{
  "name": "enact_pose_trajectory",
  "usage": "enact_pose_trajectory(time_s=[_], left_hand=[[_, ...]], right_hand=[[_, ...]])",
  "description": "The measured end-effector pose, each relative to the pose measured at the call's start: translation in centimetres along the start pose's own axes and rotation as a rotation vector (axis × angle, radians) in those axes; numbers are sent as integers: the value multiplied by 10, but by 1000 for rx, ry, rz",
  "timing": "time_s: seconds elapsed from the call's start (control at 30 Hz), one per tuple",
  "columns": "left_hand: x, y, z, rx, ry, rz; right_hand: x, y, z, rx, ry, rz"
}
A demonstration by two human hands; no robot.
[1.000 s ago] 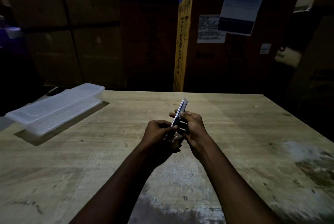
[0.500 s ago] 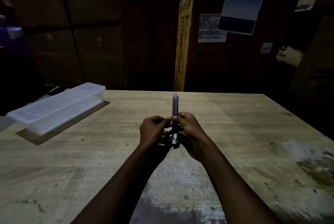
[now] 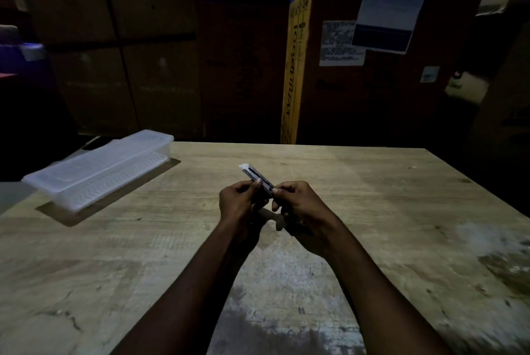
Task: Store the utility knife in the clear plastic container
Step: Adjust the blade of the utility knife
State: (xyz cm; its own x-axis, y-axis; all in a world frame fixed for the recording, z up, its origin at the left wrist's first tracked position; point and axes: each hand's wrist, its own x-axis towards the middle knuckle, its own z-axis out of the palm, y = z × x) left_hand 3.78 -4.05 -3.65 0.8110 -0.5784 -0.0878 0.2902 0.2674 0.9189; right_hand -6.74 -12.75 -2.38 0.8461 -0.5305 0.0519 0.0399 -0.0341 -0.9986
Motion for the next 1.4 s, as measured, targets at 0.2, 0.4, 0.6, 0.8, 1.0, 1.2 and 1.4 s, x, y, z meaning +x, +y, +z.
enact_pose_trajectory(time_s=[0.2,0.4,0.6,0.8,1.0,1.2,1.4], left_hand=[[2,2,0,-72,93,-13],[5,4,-4,-39,66,-11],[5,5,-6,-31,35,33],[0,6,-6,-100,-10,20],[-1,4,-5,-130,-36,-16],[2,7,-9,-161,-70,-35],[1,10,-10,-145,-107,-10]], right_hand=[[1,0,0,1,-68,20],[1,2,-2,131,-182,49],[2,4,-8,160,-278,60],[-1,4,-2,117,-222,63],[5,8,13,-522,133,-190],[1,18,13,-1334,285,-615],[5,13,12,-1382,331,-698]])
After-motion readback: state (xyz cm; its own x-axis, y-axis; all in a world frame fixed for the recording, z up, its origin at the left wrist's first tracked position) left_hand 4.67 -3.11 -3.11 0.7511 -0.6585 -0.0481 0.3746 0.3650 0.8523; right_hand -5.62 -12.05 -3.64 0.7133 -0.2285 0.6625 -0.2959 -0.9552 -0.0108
